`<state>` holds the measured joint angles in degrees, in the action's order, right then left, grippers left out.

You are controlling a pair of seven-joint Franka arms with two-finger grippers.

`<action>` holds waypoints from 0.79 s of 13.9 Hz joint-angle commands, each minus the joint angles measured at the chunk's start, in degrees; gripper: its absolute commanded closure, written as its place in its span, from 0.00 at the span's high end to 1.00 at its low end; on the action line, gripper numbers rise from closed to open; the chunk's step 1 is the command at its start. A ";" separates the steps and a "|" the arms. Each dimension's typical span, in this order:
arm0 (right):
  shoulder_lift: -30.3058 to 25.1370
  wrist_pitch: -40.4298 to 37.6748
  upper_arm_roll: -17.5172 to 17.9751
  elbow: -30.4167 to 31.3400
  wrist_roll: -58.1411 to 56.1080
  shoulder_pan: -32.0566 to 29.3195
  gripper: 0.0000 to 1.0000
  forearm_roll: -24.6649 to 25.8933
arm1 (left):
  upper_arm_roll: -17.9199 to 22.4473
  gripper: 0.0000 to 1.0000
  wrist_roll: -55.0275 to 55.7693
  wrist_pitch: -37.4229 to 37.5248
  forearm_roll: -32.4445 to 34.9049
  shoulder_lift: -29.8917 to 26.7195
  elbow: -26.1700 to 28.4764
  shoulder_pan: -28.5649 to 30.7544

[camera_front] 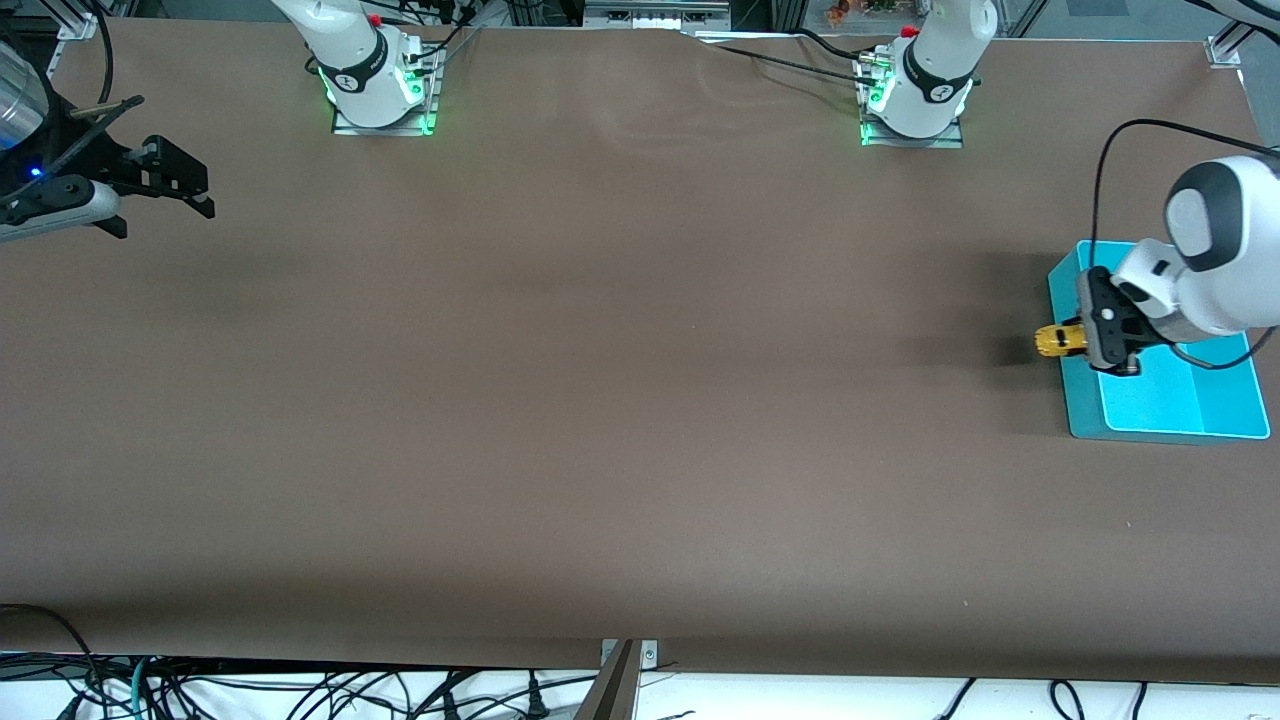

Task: Wind and store yellow beetle car
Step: 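Lift the car with the left gripper and lower it into the tray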

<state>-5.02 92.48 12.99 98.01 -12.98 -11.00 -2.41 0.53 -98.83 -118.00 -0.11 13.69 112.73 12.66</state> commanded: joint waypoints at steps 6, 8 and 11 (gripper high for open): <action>0.01 -1.34 0.10 -0.80 1.02 0.28 1.00 0.75 | 0.00 0.00 -19.27 1.90 0.28 7.75 -8.93 7.38; -0.08 -1.42 0.10 -0.80 1.02 0.28 1.00 0.74 | 0.18 0.00 -22.09 1.54 0.28 9.51 -9.80 8.78; -0.08 -1.42 0.10 -0.80 1.11 0.28 1.00 0.83 | 0.18 0.00 -27.62 -3.01 0.20 11.27 -9.72 11.50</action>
<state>-5.01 92.25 13.01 98.01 -12.98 -10.99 -2.39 0.91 -121.86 -119.40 -0.10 23.21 105.04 22.16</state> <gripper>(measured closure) 0.000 0.568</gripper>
